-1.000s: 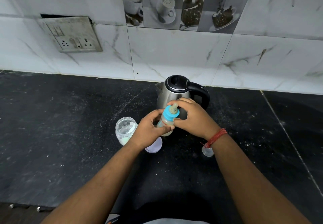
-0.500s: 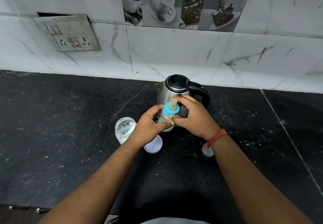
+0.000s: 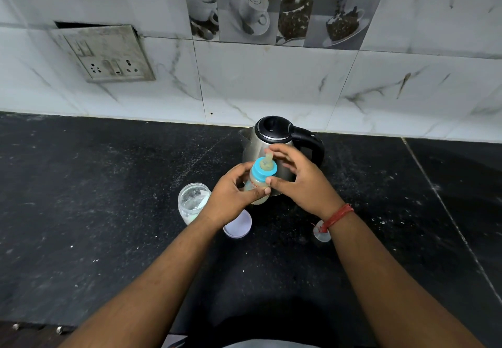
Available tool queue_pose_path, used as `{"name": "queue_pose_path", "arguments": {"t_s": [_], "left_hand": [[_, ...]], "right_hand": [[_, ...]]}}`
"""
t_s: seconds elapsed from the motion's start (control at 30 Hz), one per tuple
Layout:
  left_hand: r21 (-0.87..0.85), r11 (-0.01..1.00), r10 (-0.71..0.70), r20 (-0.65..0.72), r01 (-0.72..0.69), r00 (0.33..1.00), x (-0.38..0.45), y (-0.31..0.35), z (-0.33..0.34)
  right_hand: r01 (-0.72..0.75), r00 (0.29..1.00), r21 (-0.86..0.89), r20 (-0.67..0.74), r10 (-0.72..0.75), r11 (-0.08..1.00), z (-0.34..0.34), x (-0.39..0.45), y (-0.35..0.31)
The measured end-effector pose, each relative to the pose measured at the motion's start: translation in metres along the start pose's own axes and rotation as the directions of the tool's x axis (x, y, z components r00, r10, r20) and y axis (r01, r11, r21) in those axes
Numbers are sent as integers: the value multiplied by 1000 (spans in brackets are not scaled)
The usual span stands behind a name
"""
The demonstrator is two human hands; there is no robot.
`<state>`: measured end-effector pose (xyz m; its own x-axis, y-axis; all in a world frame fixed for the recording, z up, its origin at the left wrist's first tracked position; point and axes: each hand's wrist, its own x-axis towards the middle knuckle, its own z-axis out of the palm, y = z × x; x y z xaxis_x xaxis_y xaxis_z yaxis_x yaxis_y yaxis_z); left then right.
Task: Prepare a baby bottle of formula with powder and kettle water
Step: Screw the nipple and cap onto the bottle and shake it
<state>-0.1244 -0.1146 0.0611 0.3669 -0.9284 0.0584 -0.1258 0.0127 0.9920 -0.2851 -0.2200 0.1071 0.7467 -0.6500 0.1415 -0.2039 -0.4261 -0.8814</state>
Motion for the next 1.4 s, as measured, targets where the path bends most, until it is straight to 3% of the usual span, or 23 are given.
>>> {"name": "queue_pose_path", "arguments": {"t_s": [0.1,0.23,0.3,0.57,0.73,0.9,1.0,1.1,1.23,1.3,1.4], "left_hand": [[4,1000,3,3,-3,1000,0,1,3],[25,999,23,-16,-23,1000,0,4,8],[23,1000,21,-15,-21,1000,-2,4,11],[-59,998,-32,-27,30,999,-4,1,10],[-47,998,-33,-20,32,999,-6,0,18],[-9,1000,11,-39,-11,999,-10,3,29],[0,1000,11,-32,-11,999,-10,4,30],[-35,999,-15,-12,14,1000,-10,5,25],[6,1000,-20,68,19,997,-7,7,17],[22,1000,-8,76,7,997,-5,8,17],[47,998,34,13,-35,999,-3,9,21]], "right_hand": [[-38,997,44,-66,41,998,8,0,-1],[-29,949,-78,-316,3,997,32,-2,-6],[-45,938,-112,-346,3,993,35,-2,-5],[-30,998,52,-58,33,998,6,-3,4],[-38,987,9,-158,39,999,8,-3,5],[43,924,-181,-366,-108,983,31,-10,2],[-17,908,-162,-416,-53,987,34,-12,0],[-10,952,-105,-304,-23,994,21,-11,-2],[-2,1000,-109,21,4,994,-9,-8,-8],[9,1000,-163,17,-6,987,-12,-7,-11],[-30,990,-161,-142,7,987,-1,-7,-15]]}}
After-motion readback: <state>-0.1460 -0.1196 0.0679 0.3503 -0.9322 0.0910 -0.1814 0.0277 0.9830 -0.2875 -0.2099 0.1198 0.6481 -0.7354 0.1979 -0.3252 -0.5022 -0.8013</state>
